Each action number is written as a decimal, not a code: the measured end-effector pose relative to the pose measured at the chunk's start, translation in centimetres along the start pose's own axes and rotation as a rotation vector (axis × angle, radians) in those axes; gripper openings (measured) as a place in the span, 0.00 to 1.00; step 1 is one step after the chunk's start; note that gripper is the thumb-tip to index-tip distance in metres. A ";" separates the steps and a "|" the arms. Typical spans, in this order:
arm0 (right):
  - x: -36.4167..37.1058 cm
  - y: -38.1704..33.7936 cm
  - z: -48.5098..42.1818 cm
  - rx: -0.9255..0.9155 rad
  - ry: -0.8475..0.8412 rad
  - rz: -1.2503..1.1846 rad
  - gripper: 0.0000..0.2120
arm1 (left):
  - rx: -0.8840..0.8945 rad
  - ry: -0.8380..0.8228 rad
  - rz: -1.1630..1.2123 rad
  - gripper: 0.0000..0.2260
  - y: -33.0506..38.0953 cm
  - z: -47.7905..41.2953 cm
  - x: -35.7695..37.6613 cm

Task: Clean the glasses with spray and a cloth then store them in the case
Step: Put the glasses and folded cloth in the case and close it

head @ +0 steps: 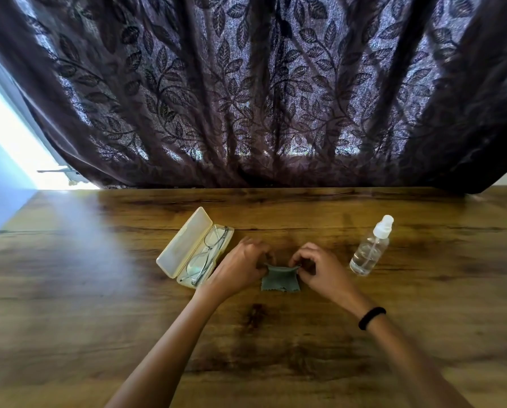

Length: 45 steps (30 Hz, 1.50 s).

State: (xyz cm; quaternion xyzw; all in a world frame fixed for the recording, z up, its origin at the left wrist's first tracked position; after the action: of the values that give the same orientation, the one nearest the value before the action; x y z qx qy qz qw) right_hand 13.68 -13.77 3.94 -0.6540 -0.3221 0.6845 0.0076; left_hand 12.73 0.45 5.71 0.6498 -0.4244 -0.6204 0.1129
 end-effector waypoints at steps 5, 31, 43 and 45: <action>0.9 0.3 1.6 -0.006 -0.110 0.080 0.14 | -0.043 -0.217 0.023 0.10 -0.4 1.2 1.0; 0.2 -4.5 -4.0 0.162 -0.103 -0.689 0.05 | -0.413 0.277 0.423 0.06 -3.3 4.7 -4.6; 2.9 -12.4 -10.8 -0.038 -0.036 -0.382 0.06 | -0.592 0.732 0.295 0.06 -7.2 9.8 -9.6; 3.2 -12.7 -11.4 -0.064 -0.019 -0.289 0.05 | -0.566 0.720 0.185 0.04 -6.8 9.5 -9.7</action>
State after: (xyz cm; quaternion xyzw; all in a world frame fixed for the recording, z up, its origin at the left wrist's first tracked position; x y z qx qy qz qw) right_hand 18.22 2.58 7.55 -0.5941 -0.4348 0.6717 0.0821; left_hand 8.21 14.93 6.08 0.7270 -0.2283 -0.4341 0.4805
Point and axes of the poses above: each hand's wrist, its own z-axis away from the middle knuckle, its own x-axis out of the palm, y = z × x, the point moved 7 cm from there along -z, towards the middle knuckle, and after that the axes turned 14 degrees about z, right-handed, at the moved point
